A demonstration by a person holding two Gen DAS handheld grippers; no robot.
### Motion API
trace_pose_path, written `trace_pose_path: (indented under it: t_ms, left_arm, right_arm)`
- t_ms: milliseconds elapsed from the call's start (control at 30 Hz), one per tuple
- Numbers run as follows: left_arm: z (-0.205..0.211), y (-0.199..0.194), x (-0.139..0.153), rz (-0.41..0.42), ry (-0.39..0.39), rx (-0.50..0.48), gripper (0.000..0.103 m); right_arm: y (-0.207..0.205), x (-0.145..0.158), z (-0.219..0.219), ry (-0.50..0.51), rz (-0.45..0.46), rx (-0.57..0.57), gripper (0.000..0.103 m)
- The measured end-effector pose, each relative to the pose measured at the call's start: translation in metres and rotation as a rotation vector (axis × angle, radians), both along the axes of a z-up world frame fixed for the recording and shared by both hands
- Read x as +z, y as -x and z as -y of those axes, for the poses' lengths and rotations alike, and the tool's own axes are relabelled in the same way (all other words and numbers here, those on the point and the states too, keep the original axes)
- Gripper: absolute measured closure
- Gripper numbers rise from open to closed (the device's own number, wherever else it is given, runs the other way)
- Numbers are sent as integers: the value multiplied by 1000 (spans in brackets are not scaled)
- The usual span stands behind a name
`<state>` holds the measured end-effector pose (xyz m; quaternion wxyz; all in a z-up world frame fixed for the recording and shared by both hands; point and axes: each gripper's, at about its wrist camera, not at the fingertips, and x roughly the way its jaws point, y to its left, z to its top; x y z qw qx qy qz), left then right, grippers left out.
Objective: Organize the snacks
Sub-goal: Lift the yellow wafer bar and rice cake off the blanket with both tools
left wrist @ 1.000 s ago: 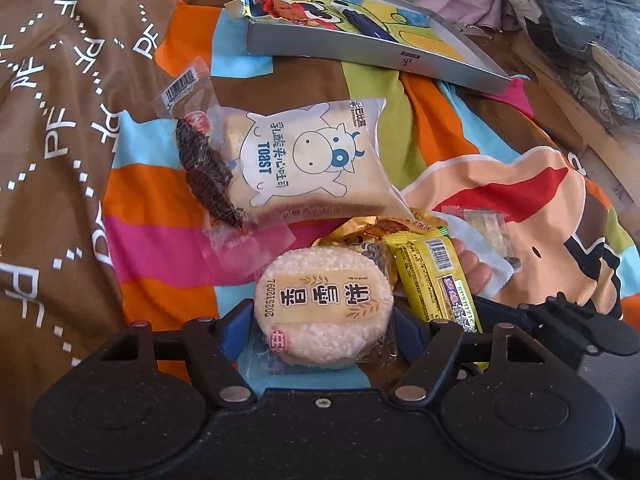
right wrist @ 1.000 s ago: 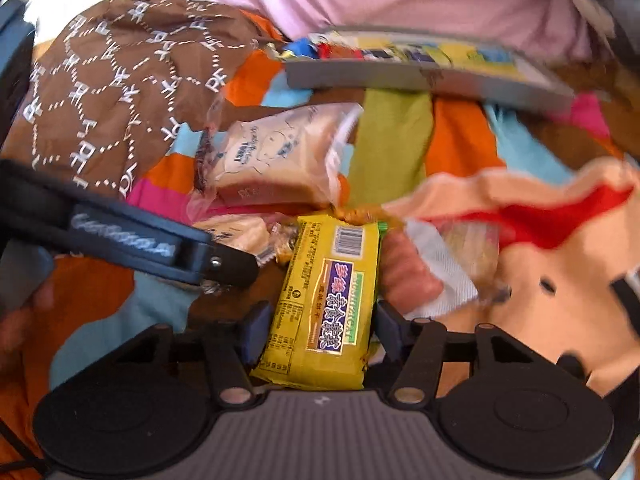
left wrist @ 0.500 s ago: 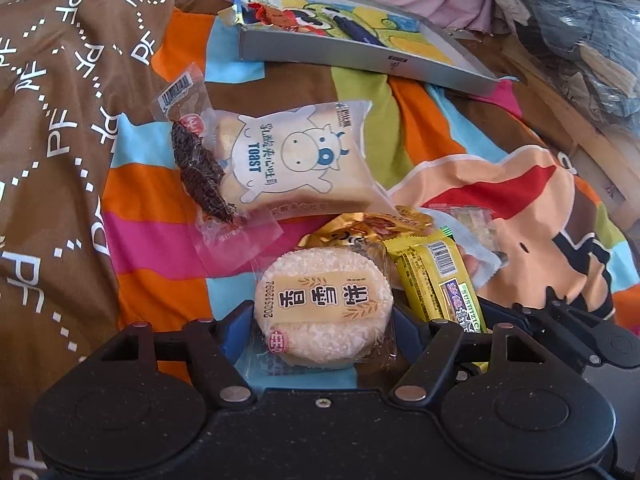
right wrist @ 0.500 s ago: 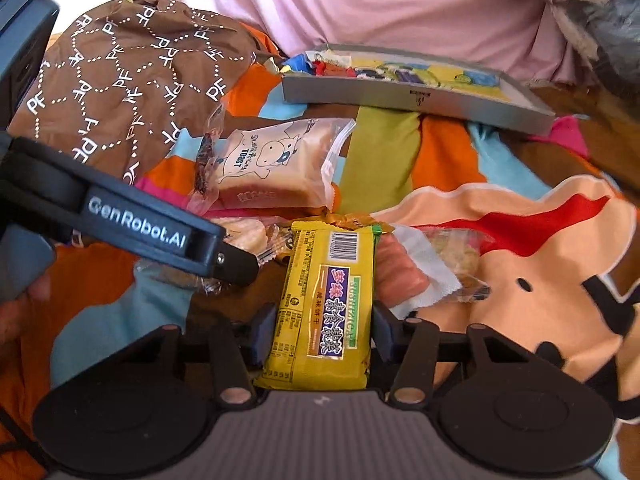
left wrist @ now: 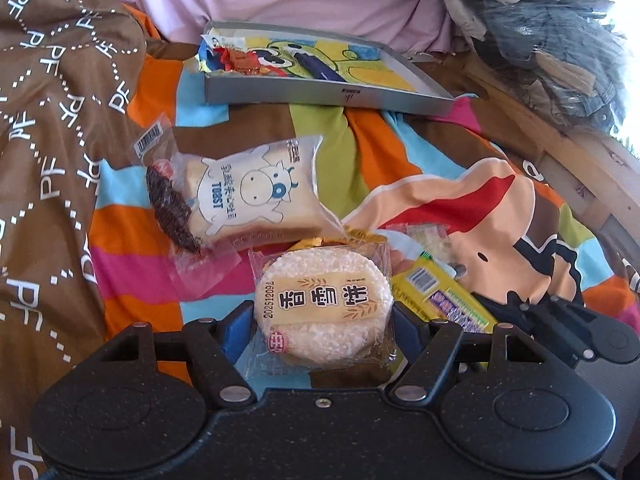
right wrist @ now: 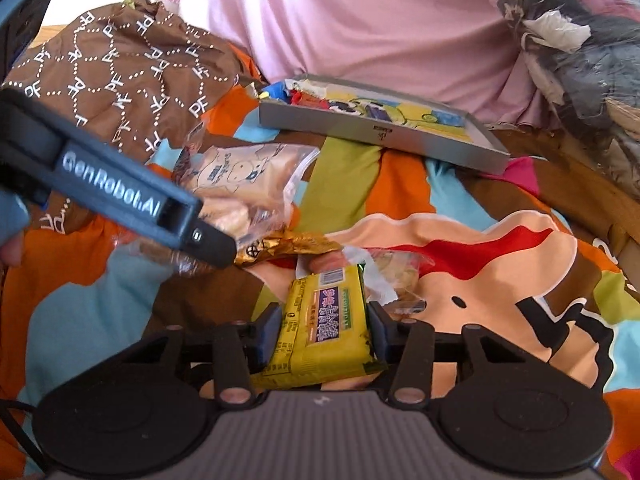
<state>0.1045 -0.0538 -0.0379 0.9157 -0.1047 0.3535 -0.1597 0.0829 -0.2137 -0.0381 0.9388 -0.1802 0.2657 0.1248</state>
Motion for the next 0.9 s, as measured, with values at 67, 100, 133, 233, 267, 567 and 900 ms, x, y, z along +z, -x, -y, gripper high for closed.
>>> trace_pose_path:
  t_ms: [67, 100, 133, 233, 267, 567, 900]
  left_arm:
    - [-1, 0, 1, 2, 2, 6, 30]
    - [-2, 0, 1, 2, 2, 8, 30]
    - [-2, 0, 1, 2, 2, 9, 30]
    - [-2, 0, 3, 9, 5, 11, 30]
    - [-2, 1, 3, 12, 5, 12, 30]
    - [-4, 2, 4, 12, 15, 19, 30]
    - [-5, -2, 0, -7, 18, 22, 30]
  right_arm:
    - [-1, -3, 0, -4, -16, 2, 53]
    - [-1, -3, 0, -7, -24, -1, 53]
    - [0, -3, -1, -5, -22, -1, 53]
    - [3, -4, -5, 56, 11, 15, 54]
    - [4, -4, -7, 78, 24, 22, 54]
    - [1, -13, -14, 213, 55, 59, 53]
    - [-24, -22, -13, 196, -38, 77, 51]
